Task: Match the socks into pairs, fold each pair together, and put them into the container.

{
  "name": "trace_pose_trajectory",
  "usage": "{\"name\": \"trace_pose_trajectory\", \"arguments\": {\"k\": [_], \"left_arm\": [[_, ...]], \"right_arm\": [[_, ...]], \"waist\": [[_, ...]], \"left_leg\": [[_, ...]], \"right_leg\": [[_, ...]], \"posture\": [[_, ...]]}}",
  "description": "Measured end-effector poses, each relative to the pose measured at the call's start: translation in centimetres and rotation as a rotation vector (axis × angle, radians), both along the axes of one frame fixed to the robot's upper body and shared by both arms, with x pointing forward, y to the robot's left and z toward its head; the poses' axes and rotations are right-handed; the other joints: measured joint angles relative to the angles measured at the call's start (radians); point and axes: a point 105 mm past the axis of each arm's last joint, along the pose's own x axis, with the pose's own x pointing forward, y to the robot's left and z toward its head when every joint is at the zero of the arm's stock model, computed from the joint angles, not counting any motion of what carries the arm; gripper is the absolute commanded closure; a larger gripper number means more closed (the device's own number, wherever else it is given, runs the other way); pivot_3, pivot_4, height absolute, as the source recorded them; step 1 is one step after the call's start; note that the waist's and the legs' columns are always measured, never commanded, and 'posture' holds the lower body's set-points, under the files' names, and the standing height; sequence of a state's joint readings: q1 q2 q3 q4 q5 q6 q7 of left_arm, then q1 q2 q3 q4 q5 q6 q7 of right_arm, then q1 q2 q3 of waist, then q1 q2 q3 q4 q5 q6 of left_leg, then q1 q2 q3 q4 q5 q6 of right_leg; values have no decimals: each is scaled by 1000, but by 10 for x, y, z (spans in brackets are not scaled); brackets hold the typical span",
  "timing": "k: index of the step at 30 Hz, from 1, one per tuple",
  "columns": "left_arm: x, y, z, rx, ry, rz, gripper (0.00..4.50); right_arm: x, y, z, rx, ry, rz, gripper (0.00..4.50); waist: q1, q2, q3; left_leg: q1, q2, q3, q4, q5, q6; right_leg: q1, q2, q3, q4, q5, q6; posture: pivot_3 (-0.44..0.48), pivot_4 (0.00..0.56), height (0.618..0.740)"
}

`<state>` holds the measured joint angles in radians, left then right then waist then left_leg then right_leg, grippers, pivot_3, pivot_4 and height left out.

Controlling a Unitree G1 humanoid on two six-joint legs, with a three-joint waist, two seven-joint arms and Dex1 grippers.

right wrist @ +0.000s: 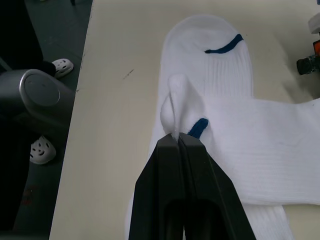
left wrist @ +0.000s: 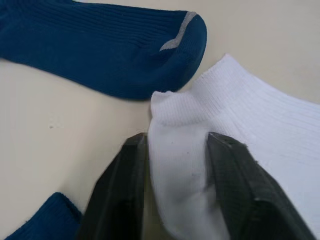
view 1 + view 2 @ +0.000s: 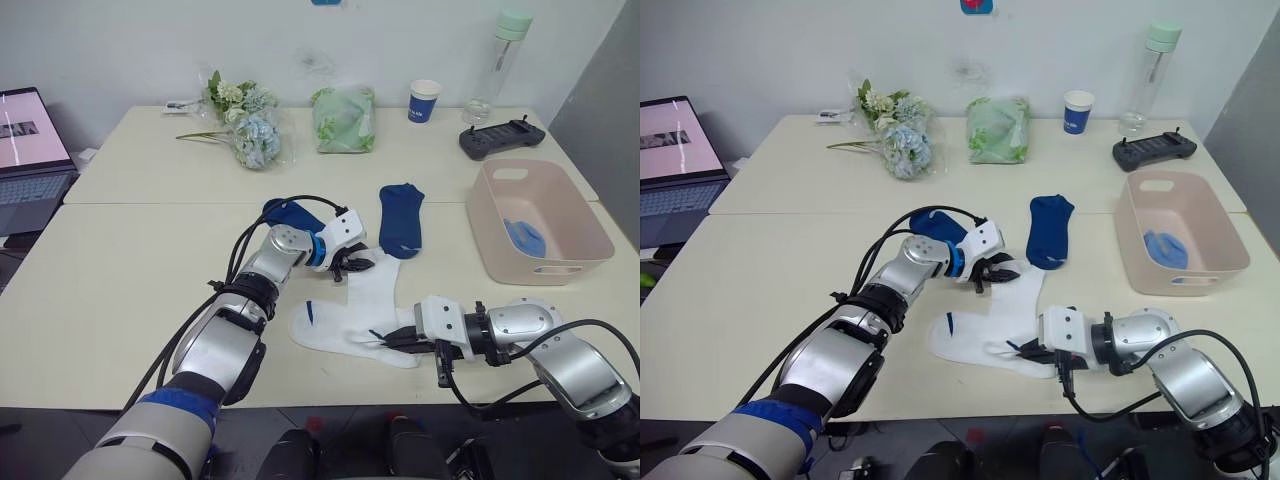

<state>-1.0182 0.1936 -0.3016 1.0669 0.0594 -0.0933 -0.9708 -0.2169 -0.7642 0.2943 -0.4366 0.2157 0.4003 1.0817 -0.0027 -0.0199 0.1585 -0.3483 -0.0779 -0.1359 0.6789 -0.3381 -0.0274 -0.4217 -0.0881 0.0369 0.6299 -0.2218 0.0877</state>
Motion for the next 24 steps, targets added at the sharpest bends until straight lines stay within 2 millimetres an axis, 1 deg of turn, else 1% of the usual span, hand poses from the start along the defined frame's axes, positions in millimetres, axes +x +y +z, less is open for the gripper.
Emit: {"name": "trace_pose_trajectory", "arguments": {"k": [2,3,7,12,15,16,19,22,24], "left_arm": [[1,2,1,-6,0,8,4365],[2,3,1,-10,-1,12,4463],[4,7,3,-20,-5,31,4463],[8,19,6,-31,-7,69,4463],[10,26,11,-69,16,94,4463],[11,27,14,-88,22,102,4463],[16,31,38,-193,8,132,4463],[16,44,62,-265,-25,164,4463],[12,52,66,-295,-15,185,4463]], "right_arm": [[0,0,0,1,0,-2,4500],[0,0,1,2,-1,-2,4500],[3,1,3,5,-14,-6,4500],[6,4,8,12,-30,-5,4500],[6,4,8,13,-29,-6,4500],[7,4,8,13,-29,-6,4500],[11,0,10,13,-33,-27,4500],[21,-8,18,22,-61,-69,4500],[28,-13,25,31,-84,-94,4500]], "waist": [[0,0,0],[0,0,0],[0,0,0],[0,0,0],[0,0,0],[0,0,0],[-1,0,0],[-6,0,0],[-7,0,0]], "left_leg": [[0,0,0,0,0,0],[0,0,0,0,0,0],[0,0,0,0,0,0],[-1,0,0,0,0,0],[-1,0,0,0,0,0],[-1,0,0,0,0,0],[-1,0,0,0,0,0],[-1,1,0,0,0,0],[-1,1,0,0,0,0]], "right_leg": [[0,0,0,0,0,0],[0,0,0,0,0,0],[-1,0,0,0,0,0],[-1,0,0,0,0,0],[-1,0,0,0,0,0],[-1,0,0,0,0,0],[-2,0,0,0,0,0],[-2,0,1,1,0,0],[-2,0,1,1,0,0]], "posture": [[0,150,740],[0,150,740],[0,150,740],[0,150,740],[0,150,740],[0,150,740],[0,150,740],[0,150,740],[0,150,740]]}}
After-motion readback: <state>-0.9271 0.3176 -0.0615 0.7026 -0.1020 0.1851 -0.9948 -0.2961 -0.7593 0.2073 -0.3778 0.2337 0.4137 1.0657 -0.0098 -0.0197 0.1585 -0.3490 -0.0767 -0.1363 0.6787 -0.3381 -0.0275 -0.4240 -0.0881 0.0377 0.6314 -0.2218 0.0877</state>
